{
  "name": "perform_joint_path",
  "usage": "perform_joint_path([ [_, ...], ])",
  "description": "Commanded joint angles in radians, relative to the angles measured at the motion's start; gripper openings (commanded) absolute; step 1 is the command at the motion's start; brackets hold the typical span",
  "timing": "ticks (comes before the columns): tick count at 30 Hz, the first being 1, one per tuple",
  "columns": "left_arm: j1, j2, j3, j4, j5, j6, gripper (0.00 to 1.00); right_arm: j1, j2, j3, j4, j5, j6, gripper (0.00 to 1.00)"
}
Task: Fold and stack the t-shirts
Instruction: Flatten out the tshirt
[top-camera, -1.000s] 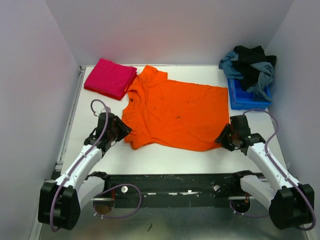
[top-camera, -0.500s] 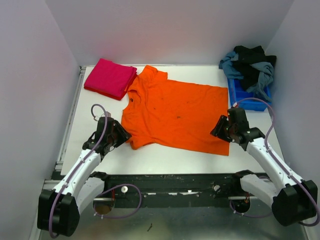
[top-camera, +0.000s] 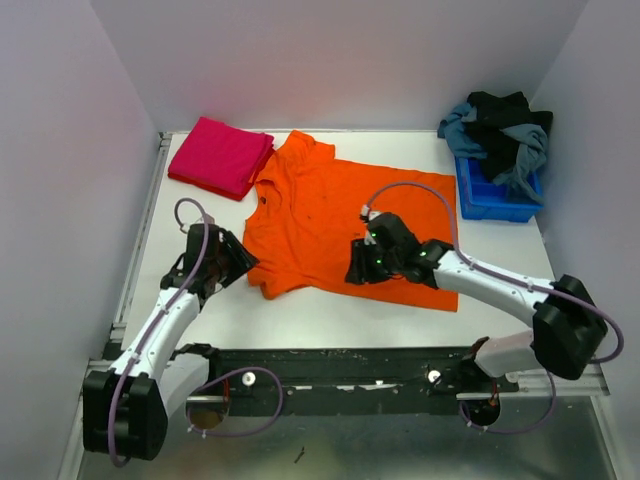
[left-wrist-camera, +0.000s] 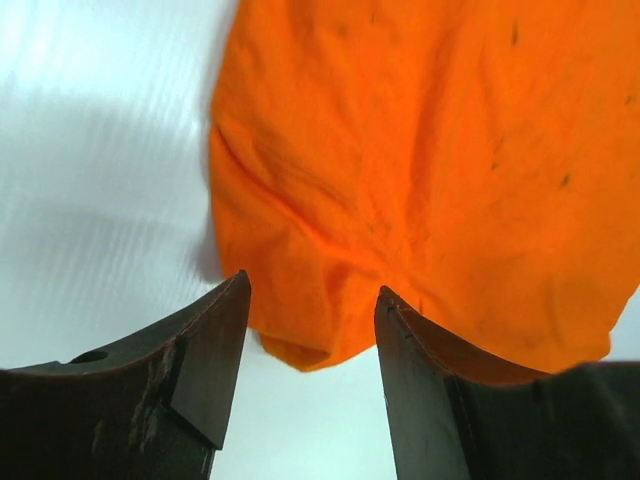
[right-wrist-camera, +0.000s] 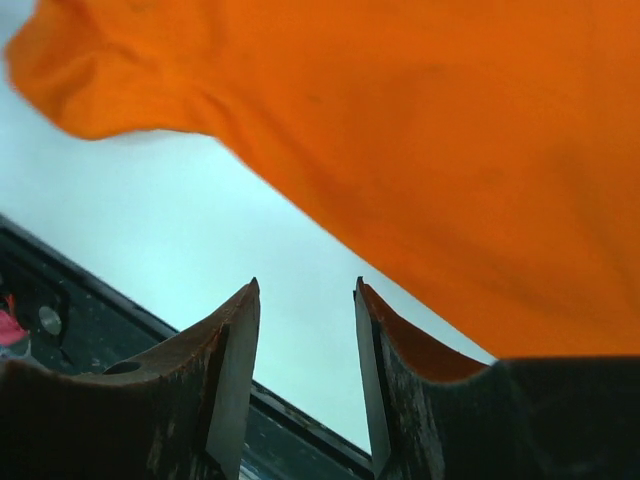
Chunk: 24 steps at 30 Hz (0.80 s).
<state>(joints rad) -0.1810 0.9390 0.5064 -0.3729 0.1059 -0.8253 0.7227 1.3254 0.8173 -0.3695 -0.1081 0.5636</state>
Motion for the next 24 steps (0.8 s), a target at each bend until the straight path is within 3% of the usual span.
perform_joint_path([
  [1,0.125,0.03,0.105,-0.007,0.096,0.064,0.64,0.173,0.118,0.163,0.106,0.071,-0.086,0.5],
  [8,0.307,0.049,0.273,-0.106,0.17,0.136,0.64,0.331,0.294,0.322,0.205,0.104,-0.175,0.5],
  [13,0.434,0.095,0.336,-0.121,0.281,0.167,0.64,0.425,0.461,0.518,0.138,0.257,-0.237,0.5],
  [24,0.517,0.095,0.319,-0.103,0.353,0.189,0.64,0.484,0.705,0.778,0.014,0.418,-0.318,0.53],
])
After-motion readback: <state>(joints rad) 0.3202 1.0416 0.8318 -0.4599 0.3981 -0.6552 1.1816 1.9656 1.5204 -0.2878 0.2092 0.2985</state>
